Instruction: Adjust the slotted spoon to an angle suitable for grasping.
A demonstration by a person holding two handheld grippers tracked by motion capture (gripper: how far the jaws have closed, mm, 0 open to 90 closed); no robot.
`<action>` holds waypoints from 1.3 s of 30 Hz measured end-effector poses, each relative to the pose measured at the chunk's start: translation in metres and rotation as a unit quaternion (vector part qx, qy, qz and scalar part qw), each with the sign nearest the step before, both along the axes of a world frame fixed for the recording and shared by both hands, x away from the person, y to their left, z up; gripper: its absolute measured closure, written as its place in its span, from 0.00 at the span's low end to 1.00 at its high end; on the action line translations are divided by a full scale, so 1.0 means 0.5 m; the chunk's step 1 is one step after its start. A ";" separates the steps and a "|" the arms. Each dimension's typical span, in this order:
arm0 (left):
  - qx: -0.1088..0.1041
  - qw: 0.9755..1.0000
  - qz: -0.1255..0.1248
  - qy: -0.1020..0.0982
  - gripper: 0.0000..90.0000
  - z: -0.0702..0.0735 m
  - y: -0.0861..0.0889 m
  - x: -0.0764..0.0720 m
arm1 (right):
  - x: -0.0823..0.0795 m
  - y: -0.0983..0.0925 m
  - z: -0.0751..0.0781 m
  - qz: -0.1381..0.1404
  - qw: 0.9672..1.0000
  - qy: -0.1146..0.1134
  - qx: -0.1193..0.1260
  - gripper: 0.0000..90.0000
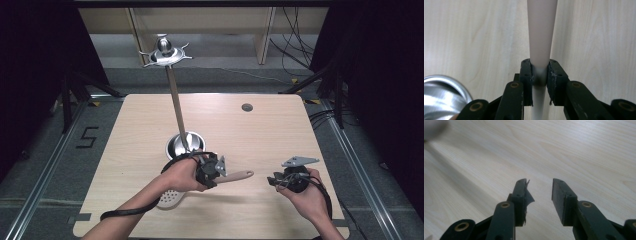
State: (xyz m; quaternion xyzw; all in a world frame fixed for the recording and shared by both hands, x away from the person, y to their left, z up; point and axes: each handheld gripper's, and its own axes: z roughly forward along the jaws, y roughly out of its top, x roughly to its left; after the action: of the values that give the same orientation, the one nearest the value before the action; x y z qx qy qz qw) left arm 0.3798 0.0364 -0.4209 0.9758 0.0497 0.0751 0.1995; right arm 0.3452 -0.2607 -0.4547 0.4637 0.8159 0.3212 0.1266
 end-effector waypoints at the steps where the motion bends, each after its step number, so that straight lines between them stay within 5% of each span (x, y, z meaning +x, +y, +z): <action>1: -0.008 1.000 0.005 -0.003 0.83 0.007 0.010 -0.002 | 0.003 0.003 -0.012 0.002 1.000 -0.028 0.013 0.72; 2: -0.017 1.000 0.012 -0.007 0.83 0.013 0.019 -0.005 | 0.000 0.004 -0.003 0.001 1.000 0.000 0.003 0.72; 3: -0.027 0.999 0.028 -0.005 0.83 0.019 0.029 -0.010 | -0.001 0.005 -0.004 0.001 1.000 0.000 0.003 0.72; 4: -0.034 0.999 0.020 -0.026 0.83 0.026 0.040 -0.007 | -0.001 0.005 -0.004 0.001 1.000 0.000 0.003 0.72; 5: -0.045 0.998 0.037 -0.017 0.83 0.032 0.051 -0.013 | -0.001 0.005 -0.003 0.003 1.000 0.004 0.000 0.72; 9: -0.101 0.991 0.082 -0.037 0.83 0.048 0.093 -0.023 | 0.002 0.008 -0.014 0.003 1.000 -0.023 0.012 0.72; 11: -0.121 0.986 0.100 -0.046 0.84 0.056 0.115 -0.027 | 0.002 0.003 -0.007 0.019 0.999 0.012 0.026 0.72; 12: -0.135 0.982 0.122 -0.060 0.84 0.063 0.134 -0.033 | 0.003 0.003 -0.008 0.020 0.999 0.012 0.026 0.72; 13: -0.135 0.982 0.122 -0.060 0.84 0.063 0.134 -0.033 | 0.003 0.003 -0.008 0.020 0.999 0.012 0.026 0.72; 14: -0.159 0.974 0.147 -0.069 0.84 0.066 0.152 -0.041 | 0.000 0.007 -0.010 0.000 1.000 -0.005 0.012 0.72; 15: -0.159 0.974 0.147 -0.069 0.84 0.066 0.152 -0.041 | 0.000 0.007 -0.010 0.000 1.000 -0.005 0.012 0.72; 17: -0.190 0.965 0.168 -0.070 0.84 0.067 0.168 -0.047 | 0.003 0.008 -0.016 -0.002 1.000 -0.025 0.014 0.72; 18: -0.195 0.962 0.173 -0.075 0.84 0.068 0.177 -0.049 | 0.000 0.006 -0.006 0.000 1.000 0.003 0.005 0.72; 21: -0.220 0.953 0.189 -0.083 0.84 0.071 0.197 -0.055 | 0.001 0.008 -0.013 -0.002 1.000 -0.009 0.019 0.72; 23: -0.239 0.945 0.205 -0.090 0.84 0.074 0.212 -0.066 | 0.001 0.008 -0.013 -0.001 1.000 -0.011 0.020 0.72; 24: -0.239 0.945 0.205 -0.090 0.84 0.074 0.212 -0.066 | 0.001 0.008 -0.013 -0.001 1.000 -0.011 0.020 0.72; 25: -0.253 0.940 0.210 -0.089 0.84 0.074 0.215 -0.070 | 0.002 0.008 -0.015 0.001 1.000 -0.017 0.019 0.72; 27: -0.246 0.942 0.209 -0.095 0.84 0.079 0.229 -0.074 | 0.001 0.007 -0.012 0.001 1.000 -0.011 0.010 0.72; 29: -0.252 0.939 0.211 -0.105 0.84 0.083 0.239 -0.079 | 0.000 0.004 -0.005 0.003 1.000 0.005 0.005 0.72; 32: -0.271 0.928 0.228 -0.114 0.84 0.083 0.256 -0.088 | 0.000 0.004 -0.008 0.001 1.000 0.003 0.005 0.72; 33: -0.286 0.920 0.239 -0.119 0.84 0.083 0.267 -0.092 | 0.002 0.002 -0.008 0.000 1.000 -0.002 0.011 0.71; 35: -0.281 0.922 0.237 -0.125 0.84 0.086 0.277 -0.093 | 0.006 -0.001 -0.010 0.012 1.000 0.003 0.021 0.71; 36: -0.296 0.914 0.246 -0.129 0.84 0.085 0.281 -0.096 | 0.009 -0.004 -0.014 0.022 0.999 -0.004 0.031 0.71; 39: -0.312 0.903 0.260 -0.138 0.84 0.090 0.300 -0.099 | 0.006 -0.006 -0.010 0.006 1.000 0.009 0.015 0.71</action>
State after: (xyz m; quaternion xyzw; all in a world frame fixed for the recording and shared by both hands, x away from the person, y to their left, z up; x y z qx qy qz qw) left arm 0.3303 0.1863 -0.3762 0.7961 0.2942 0.2388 0.4718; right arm 0.3483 -0.2635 -0.4599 0.4636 0.8150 0.3296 0.1104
